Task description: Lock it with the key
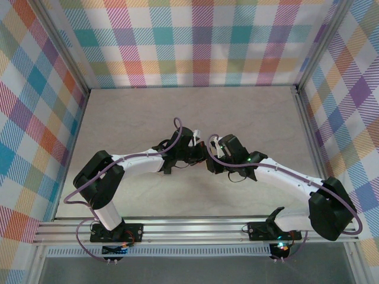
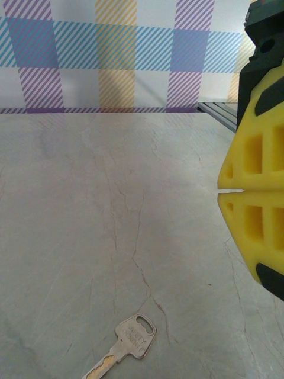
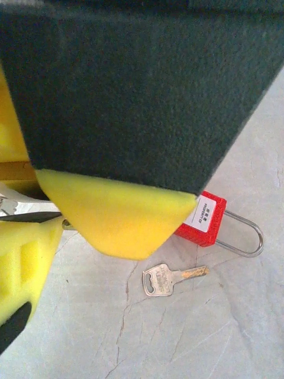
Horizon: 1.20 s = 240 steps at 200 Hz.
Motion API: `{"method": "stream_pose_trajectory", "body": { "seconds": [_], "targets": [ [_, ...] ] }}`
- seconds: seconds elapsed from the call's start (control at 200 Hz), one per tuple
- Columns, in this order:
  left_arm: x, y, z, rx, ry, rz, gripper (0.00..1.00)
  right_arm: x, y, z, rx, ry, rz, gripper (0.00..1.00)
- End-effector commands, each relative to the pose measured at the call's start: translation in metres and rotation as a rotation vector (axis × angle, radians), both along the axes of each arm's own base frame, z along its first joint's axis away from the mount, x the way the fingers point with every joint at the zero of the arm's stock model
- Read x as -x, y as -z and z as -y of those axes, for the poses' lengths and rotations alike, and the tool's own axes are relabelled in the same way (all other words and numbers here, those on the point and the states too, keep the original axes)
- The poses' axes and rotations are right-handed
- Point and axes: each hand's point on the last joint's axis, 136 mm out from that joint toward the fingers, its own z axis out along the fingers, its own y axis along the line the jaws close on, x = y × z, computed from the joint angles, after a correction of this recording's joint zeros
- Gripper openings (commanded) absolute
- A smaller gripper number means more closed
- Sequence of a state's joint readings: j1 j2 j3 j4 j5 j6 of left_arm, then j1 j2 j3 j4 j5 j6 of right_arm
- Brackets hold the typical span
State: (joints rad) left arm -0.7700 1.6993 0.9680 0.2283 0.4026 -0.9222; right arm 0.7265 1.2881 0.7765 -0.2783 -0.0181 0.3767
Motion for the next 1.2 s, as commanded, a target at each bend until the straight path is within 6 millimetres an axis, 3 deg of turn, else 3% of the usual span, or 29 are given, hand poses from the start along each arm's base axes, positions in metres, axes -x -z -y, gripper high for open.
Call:
{"method": "stream_pose_trajectory", "body": {
  "seconds": [0.0,0.31,0.43,0.66,0.955,1.195],
  "targets": [
    [-0.001,-0.026,0.005,0.027,0.013,0.056,0.00,-0.003,-0.009,-0.003,-0.002,-0.006,0.018,0.25],
    [-0.002,-0.025,0.004,0.019,0.008,0.058,0.00,-0.001,-0.008,-0.004,-0.010,-0.007,0.007,0.13],
    [-0.004,-0.028,0.002,0.021,0.004,0.065,0.00,0.000,-0.008,-0.003,-0.007,-0.006,0.006,0.00],
    [-0.009,-0.042,-0.006,0.045,-0.018,0.091,0.00,0.004,-0.012,-0.001,-0.036,-0.010,0.022,0.00],
    [-0.013,-0.068,-0.028,0.060,-0.045,0.162,0.43,0.021,-0.036,-0.010,-0.169,-0.100,0.055,0.00],
    [-0.011,-0.095,-0.045,0.195,-0.051,0.276,0.60,0.057,-0.082,-0.030,-0.411,-0.306,0.068,0.00]
  ]
}}
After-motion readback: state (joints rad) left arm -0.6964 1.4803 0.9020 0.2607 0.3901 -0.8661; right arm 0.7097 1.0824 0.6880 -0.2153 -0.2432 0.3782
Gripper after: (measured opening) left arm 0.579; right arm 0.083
